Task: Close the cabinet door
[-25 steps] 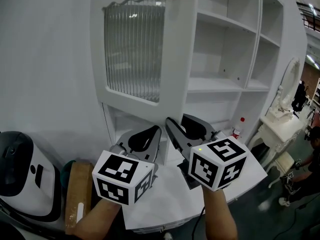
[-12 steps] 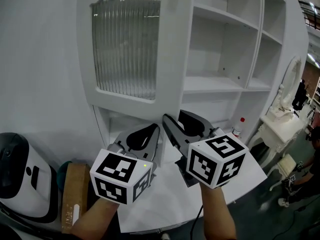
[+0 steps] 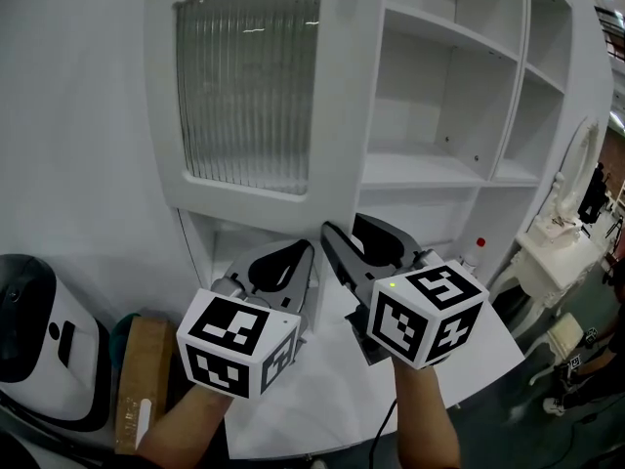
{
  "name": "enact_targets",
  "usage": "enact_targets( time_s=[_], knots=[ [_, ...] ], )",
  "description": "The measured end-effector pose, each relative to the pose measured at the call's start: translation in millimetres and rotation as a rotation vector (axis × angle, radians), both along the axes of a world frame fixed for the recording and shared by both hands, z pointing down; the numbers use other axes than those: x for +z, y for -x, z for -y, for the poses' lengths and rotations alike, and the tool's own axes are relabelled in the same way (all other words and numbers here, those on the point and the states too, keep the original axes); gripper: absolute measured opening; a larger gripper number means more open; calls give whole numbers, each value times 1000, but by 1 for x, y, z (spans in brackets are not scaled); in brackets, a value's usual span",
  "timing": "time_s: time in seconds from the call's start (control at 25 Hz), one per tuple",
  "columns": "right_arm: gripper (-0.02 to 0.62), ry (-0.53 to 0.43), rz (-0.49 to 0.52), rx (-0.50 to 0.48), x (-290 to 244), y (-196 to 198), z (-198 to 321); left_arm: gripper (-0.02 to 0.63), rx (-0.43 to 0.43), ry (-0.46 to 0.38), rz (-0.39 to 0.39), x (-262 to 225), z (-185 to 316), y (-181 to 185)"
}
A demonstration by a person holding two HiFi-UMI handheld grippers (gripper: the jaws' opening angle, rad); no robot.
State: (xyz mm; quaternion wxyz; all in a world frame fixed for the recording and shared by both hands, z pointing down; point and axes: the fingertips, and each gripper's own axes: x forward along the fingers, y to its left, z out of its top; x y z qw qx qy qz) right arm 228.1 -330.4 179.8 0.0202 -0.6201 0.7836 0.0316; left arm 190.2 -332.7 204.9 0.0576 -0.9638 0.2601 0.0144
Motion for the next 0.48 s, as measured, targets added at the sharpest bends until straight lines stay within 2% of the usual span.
enact_targets(
  time_s=[0.12,0.48],
  knots=[
    [143,-5,-24,27,0,-6,6,12,-8,-1,-1,-1,4,-4],
    [144,-5,-18,-11,1,-13,20,12,-31,-5,-4,-1,15,-14]
  ],
)
